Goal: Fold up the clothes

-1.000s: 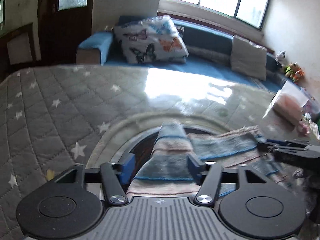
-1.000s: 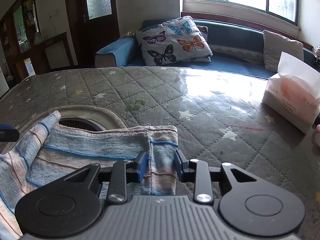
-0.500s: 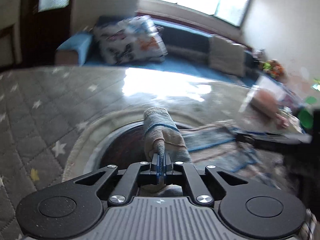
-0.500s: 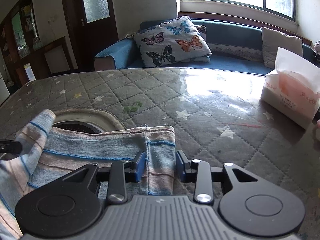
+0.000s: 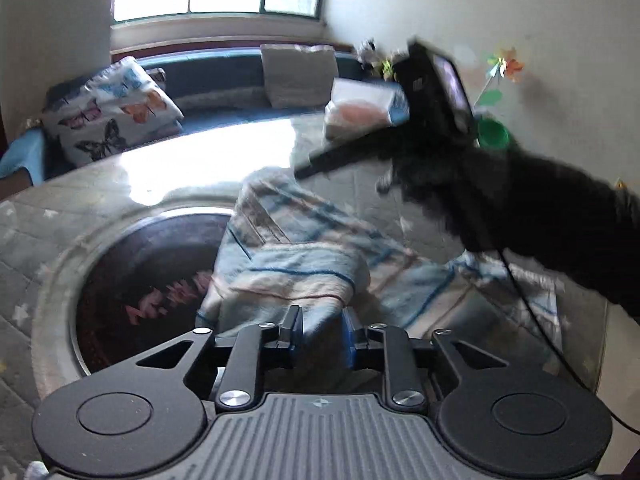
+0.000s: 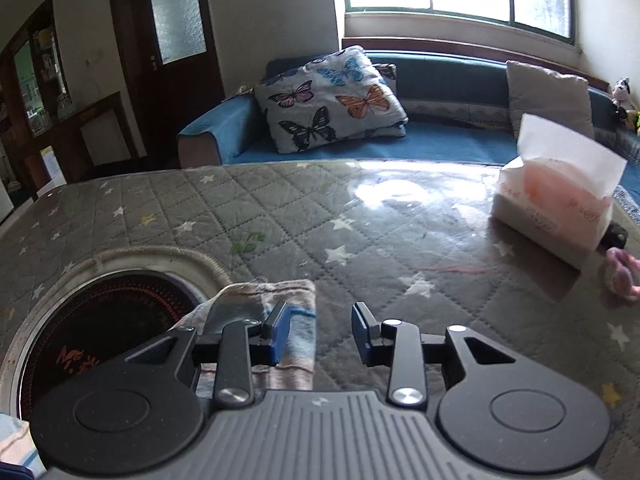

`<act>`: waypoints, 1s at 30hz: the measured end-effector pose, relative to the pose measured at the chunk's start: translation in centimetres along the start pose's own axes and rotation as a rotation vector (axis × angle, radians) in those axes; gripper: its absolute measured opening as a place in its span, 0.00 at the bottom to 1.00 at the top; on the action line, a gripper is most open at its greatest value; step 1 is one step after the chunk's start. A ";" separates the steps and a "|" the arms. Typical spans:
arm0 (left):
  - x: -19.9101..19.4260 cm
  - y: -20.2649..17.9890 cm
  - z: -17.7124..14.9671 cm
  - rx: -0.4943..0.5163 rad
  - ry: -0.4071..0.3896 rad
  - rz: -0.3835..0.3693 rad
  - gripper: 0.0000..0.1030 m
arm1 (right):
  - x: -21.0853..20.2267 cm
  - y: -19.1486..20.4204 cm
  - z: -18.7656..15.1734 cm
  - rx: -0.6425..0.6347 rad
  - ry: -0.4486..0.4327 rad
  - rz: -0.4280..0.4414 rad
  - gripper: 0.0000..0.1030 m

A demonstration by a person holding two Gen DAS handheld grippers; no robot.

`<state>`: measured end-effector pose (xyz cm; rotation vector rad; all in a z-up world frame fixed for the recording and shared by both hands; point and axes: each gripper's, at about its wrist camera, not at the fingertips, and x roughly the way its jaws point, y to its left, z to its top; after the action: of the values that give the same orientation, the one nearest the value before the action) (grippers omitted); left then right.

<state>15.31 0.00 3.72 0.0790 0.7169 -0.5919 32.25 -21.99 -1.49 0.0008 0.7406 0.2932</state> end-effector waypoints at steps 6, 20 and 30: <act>0.1 3.0 1.5 -0.077 -0.026 0.099 0.23 | 1.3 1.3 -0.6 -0.023 0.029 0.027 0.33; 8.6 3.2 3.2 -0.035 0.153 0.073 0.35 | 2.1 1.7 -0.8 -0.045 0.041 0.037 0.32; 6.7 3.8 2.7 -0.050 0.086 0.130 0.02 | 2.5 1.7 -0.8 -0.044 0.027 0.025 0.32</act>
<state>22.93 -0.82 0.96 0.1046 0.8028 -0.4480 33.02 -19.79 -3.53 -0.0352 0.7608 0.3334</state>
